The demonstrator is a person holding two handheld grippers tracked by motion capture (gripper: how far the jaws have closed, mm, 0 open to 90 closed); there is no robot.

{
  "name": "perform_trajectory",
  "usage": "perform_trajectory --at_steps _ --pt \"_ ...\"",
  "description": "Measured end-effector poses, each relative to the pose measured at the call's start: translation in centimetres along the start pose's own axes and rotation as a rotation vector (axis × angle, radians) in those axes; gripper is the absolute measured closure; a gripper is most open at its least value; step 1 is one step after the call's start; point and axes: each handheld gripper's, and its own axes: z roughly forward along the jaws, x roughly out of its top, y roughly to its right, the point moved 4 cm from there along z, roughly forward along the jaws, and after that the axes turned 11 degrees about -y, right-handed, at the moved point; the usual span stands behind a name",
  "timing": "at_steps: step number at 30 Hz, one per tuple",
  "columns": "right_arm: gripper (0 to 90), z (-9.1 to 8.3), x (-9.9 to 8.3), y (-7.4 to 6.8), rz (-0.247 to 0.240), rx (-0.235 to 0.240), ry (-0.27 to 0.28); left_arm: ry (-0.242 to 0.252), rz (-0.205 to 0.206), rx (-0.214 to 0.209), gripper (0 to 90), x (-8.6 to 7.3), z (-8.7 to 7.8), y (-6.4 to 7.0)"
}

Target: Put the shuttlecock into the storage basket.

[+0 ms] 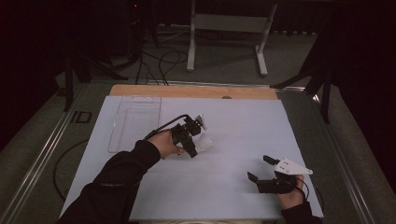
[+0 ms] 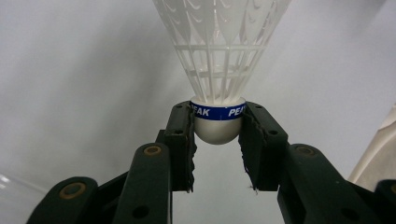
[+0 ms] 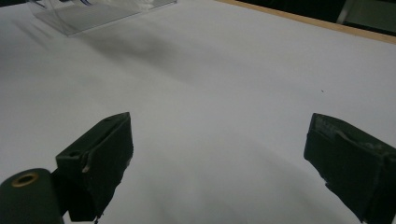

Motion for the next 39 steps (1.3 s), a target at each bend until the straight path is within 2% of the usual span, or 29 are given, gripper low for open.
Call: perform_trajectory --at_steps 4,11,16,18,20,22,24,28,31,32,39 --pt "8.3 0.0 0.0 0.0 0.000 0.000 0.000 0.017 0.005 0.009 66.3 -0.7 -0.9 -0.2" --pt "8.3 0.1 0.0 0.0 -0.002 -0.001 0.000 0.039 0.042 0.020 66.3 -1.7 -2.6 -0.3" --pt "8.3 0.1 0.0 0.0 -0.003 -0.002 -0.002 0.044 0.058 0.011 66.3 -2.3 -3.8 -0.4" --pt "8.3 0.1 0.0 0.0 -0.002 0.000 -0.001 0.041 0.061 0.028 66.3 -2.6 -4.3 -0.4" --pt "8.3 0.0 0.0 0.0 -0.002 -0.002 0.000 0.057 0.066 0.019 66.3 -2.8 -4.9 -0.3" --pt "8.3 0.0 0.0 0.0 -0.001 -0.002 0.000 0.056 0.077 0.041 66.3 -3.1 -5.5 -0.4" --pt "8.3 0.0 0.0 0.0 -0.003 -0.001 0.000 0.061 0.081 0.037 66.3 -3.4 -6.1 -0.4" --pt "8.3 -0.1 0.1 -0.1 -0.004 -0.009 0.006 0.054 0.084 0.061 66.3 -4.2 -7.0 -0.6" --pt "8.4 -0.1 0.1 -0.1 -0.005 -0.008 0.008 0.067 0.092 0.053 66.3 -4.8 -7.6 -0.7" --pt "8.4 -0.1 0.1 -0.1 -0.007 -0.008 0.008 0.067 0.106 0.065 66.3 -4.9 -7.7 -0.8" --pt "8.3 -0.1 0.1 -0.2 -0.011 0.000 0.011 0.093 0.118 0.055 66.4 -6.0 -8.9 -1.3"
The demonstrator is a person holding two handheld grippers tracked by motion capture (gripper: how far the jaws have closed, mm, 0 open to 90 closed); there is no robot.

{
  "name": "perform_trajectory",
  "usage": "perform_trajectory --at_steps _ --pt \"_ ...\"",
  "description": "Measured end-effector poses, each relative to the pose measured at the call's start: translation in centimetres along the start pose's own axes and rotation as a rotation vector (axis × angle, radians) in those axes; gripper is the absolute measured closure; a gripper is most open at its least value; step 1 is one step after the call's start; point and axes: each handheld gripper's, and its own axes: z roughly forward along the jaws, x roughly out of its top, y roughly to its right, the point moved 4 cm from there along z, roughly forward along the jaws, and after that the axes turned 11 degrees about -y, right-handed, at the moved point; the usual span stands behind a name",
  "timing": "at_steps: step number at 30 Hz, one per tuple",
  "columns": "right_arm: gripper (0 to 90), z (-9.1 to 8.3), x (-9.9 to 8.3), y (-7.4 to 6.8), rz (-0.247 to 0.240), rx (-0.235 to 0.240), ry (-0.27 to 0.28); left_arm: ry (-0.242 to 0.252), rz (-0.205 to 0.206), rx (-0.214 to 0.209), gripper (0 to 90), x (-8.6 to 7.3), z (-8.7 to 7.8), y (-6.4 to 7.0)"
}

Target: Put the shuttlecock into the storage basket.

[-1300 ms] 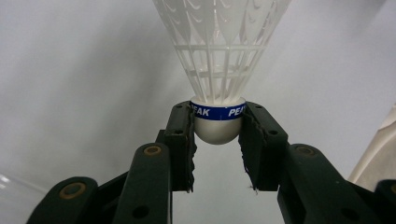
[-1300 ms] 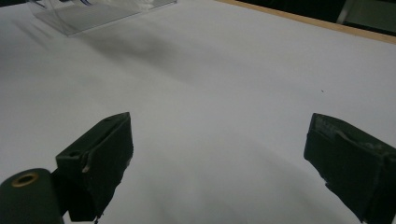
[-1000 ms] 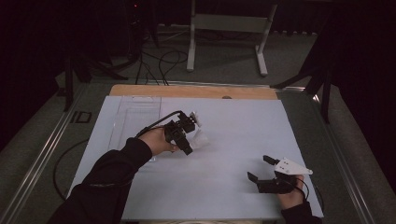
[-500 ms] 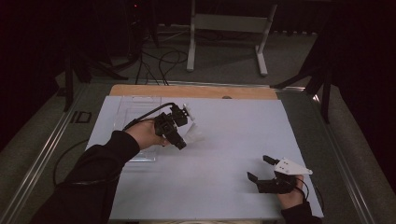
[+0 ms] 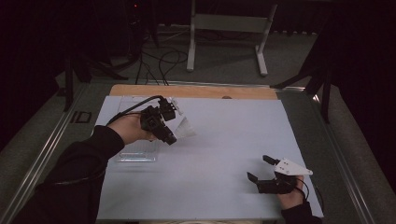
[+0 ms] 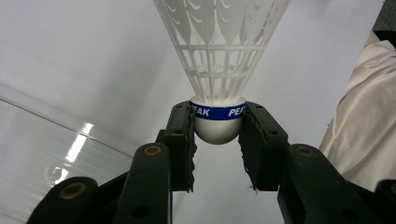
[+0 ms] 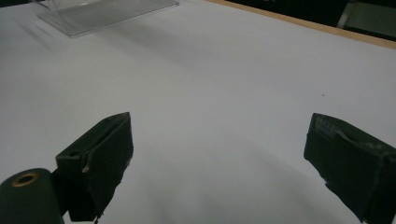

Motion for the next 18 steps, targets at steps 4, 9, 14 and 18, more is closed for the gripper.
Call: perform_trajectory --at_steps 4,9,14,18 --pt "8.3 0.0 0.0 0.0 -0.001 0.001 0.000 0.009 0.001 0.011 66.4 -0.7 -0.6 -0.5" --pt "8.4 0.0 0.0 0.0 0.001 0.004 0.002 0.021 -0.019 0.016 66.4 -1.9 -1.3 -1.3" --pt "8.3 0.0 0.0 0.0 0.000 0.004 0.001 0.035 -0.043 0.022 66.3 -3.3 -2.0 -2.3" --pt "8.3 0.0 0.0 0.0 0.000 0.003 0.001 0.046 -0.073 0.038 66.4 -4.5 -2.6 -3.3"
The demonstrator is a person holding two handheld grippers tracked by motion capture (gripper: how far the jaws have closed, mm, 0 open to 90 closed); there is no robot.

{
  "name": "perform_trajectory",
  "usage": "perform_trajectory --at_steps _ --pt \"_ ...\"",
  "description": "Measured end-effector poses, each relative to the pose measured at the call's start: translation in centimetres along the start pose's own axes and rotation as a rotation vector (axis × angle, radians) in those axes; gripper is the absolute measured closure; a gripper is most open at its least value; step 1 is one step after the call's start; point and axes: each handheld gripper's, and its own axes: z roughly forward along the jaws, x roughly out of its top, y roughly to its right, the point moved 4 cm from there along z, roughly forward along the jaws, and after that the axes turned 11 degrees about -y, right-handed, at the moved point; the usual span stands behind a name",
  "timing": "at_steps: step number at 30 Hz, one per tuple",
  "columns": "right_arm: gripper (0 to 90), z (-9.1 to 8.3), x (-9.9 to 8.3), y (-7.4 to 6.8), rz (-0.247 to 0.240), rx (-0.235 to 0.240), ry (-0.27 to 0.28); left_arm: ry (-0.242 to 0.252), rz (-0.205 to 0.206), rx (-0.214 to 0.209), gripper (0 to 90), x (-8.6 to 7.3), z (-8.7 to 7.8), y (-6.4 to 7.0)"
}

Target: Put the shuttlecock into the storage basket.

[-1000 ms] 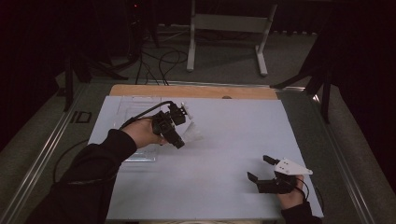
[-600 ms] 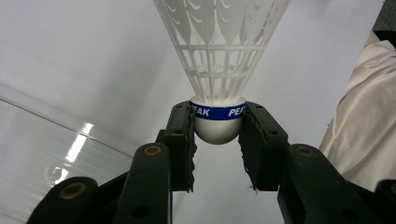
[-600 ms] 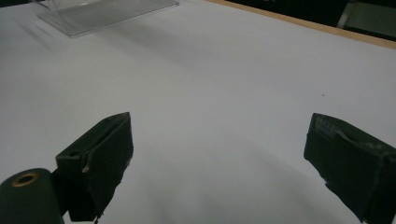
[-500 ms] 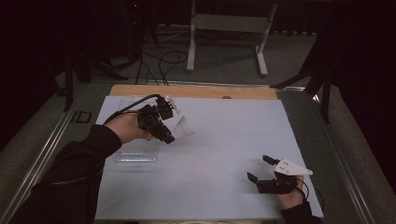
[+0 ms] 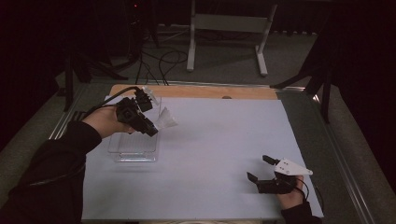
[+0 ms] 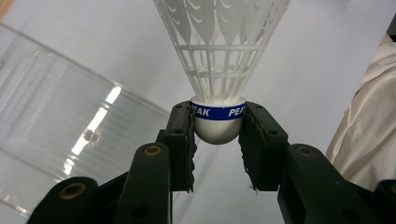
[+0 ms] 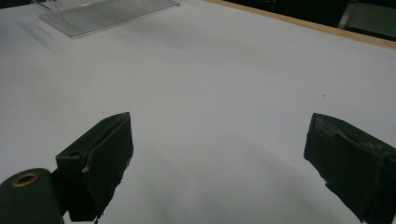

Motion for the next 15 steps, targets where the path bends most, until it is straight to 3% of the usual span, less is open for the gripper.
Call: perform_trajectory --at_steps 10,15 --pt "8.3 0.0 0.0 0.0 0.000 -0.002 -0.005 0.018 -0.143 0.024 66.4 -3.1 -1.0 -3.0" --pt "8.3 0.1 0.0 0.0 0.003 -0.003 -0.007 0.009 -0.190 0.035 66.4 -4.3 -0.8 -3.8"
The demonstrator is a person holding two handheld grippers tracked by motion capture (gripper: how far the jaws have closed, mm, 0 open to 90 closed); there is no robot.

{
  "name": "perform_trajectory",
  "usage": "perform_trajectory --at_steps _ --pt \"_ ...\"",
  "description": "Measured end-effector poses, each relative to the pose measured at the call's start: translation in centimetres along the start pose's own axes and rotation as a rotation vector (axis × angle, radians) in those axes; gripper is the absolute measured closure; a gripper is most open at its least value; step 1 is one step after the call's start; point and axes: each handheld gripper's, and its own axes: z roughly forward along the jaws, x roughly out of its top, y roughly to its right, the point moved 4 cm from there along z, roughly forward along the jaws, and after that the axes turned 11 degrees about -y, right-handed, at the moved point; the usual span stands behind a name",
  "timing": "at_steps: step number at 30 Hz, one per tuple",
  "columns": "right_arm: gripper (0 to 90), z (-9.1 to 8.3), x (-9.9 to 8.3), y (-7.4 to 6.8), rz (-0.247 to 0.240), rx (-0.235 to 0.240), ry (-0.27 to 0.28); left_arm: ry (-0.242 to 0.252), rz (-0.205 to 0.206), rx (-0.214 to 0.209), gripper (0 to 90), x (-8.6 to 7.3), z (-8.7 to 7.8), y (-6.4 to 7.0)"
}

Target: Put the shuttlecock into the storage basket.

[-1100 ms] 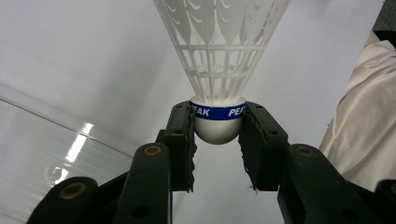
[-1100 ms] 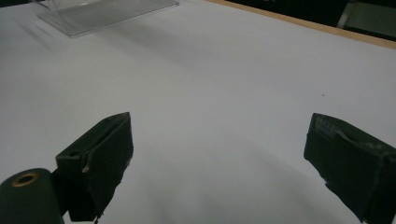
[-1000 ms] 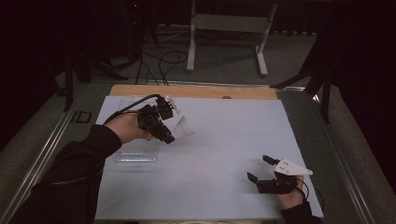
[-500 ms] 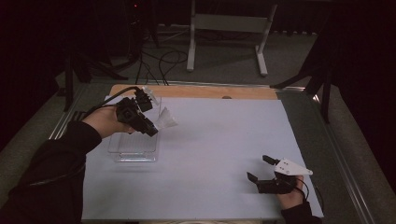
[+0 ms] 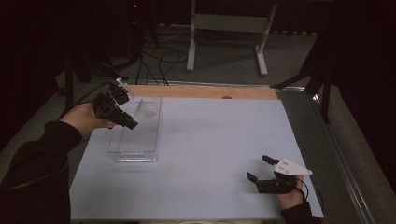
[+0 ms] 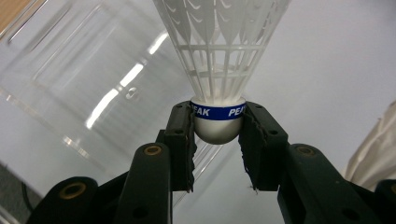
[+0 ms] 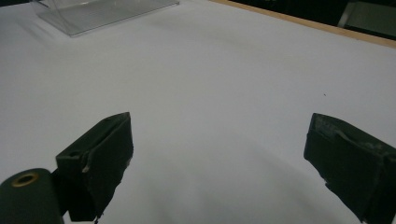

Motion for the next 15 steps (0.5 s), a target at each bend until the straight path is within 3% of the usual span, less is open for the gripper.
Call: perform_trajectory --at_steps 15 --pt "8.3 0.0 0.0 0.1 0.000 0.001 -0.002 -0.001 -0.080 0.003 66.3 -2.7 0.9 -2.2"
